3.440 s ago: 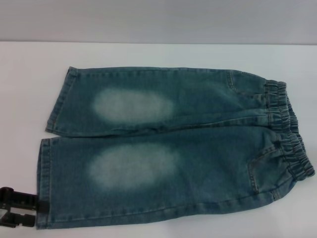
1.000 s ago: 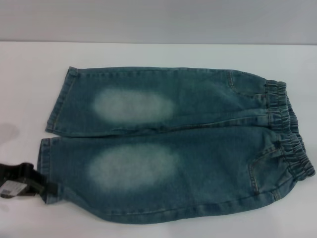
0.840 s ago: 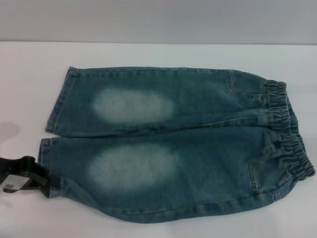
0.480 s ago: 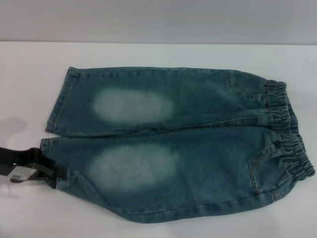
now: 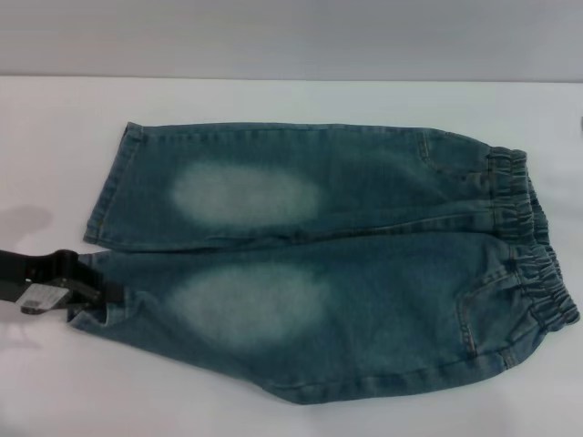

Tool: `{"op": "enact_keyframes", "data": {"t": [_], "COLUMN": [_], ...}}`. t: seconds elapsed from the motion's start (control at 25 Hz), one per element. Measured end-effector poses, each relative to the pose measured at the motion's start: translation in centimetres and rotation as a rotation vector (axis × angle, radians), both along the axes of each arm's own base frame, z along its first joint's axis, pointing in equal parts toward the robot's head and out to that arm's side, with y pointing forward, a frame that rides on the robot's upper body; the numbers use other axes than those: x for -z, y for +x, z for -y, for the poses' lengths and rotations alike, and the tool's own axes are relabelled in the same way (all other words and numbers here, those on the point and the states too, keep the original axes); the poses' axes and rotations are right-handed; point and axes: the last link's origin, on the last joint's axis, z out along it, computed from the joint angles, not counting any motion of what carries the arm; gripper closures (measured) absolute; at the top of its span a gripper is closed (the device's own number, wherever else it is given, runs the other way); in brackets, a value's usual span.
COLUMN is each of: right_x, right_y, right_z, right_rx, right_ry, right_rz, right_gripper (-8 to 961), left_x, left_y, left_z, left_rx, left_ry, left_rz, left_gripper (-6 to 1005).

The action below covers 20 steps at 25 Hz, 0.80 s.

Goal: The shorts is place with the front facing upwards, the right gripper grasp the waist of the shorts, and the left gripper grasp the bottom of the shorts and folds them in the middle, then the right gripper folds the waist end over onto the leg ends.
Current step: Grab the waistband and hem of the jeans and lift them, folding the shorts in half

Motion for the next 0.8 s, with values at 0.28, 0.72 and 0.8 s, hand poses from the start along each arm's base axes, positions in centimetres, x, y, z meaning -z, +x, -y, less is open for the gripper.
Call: {"op": "enact_keyframes", "data": {"t": [0.28, 0.72, 0.8], "right_x": [3.1, 6.8, 7.0], "right_y": [-0.5, 0.3, 0.6], "right_z": [0.9, 1.0, 1.1], "right_rx": [-0.017, -0.001, 0.006], "right_ry": [-0.236, -0.385, -0.396], "right_rz": [0.147, 0.357, 0.387], "right_gripper": [487, 486, 486], "left_x": [0.0, 0.3, 0.4], "left_y": [0.1, 0.4, 0.4], "left_z": [-0.1, -0.3, -0.3], "left_rx": [-0.003, 0.005, 0.004], "left_ry": [0.013, 0.01, 0.009], "left_rz": [0.01, 0.015, 0.018], "left_gripper": [953, 951, 951]}}
